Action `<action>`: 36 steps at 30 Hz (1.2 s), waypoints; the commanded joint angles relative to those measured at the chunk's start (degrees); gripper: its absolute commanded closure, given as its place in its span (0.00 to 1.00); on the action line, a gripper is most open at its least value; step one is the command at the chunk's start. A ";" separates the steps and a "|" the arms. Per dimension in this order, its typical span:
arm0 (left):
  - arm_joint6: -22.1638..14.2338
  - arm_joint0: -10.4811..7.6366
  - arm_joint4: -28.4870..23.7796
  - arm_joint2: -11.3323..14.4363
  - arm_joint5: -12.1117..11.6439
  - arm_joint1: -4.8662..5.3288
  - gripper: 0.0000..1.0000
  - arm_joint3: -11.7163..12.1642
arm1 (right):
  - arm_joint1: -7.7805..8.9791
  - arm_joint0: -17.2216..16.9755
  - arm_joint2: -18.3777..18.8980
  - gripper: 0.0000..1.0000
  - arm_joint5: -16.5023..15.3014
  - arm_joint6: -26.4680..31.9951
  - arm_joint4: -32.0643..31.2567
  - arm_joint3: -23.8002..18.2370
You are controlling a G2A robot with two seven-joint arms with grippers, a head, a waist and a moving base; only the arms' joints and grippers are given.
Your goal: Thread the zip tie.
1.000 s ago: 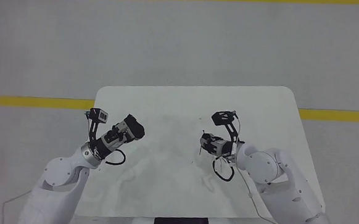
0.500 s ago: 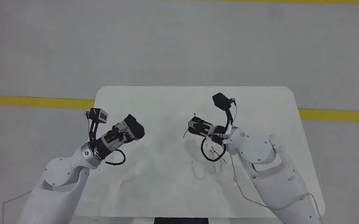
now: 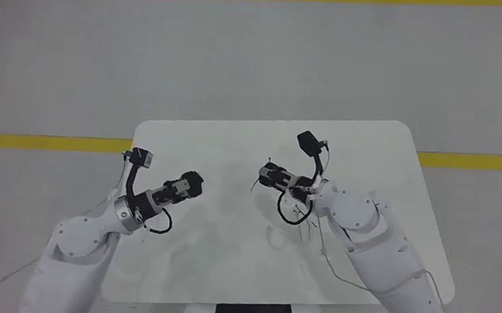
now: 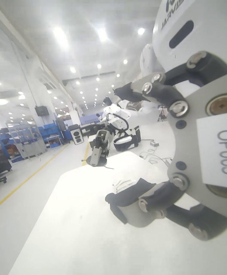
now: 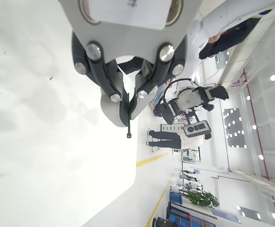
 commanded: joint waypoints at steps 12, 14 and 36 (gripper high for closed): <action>0.96 -0.61 3.70 0.41 0.00 -0.11 0.00 -0.93 | -0.77 -0.46 -0.26 1.00 -0.09 -3.26 3.62 1.07; 1.55 -1.43 8.90 0.74 0.00 0.04 0.00 -2.41 | -1.00 -0.87 -0.62 1.00 0.00 -5.08 4.94 0.86; 20.20 -4.07 45.02 14.68 0.00 3.12 0.00 -5.49 | -2.23 -3.04 -0.59 1.00 -0.25 -15.11 15.32 2.36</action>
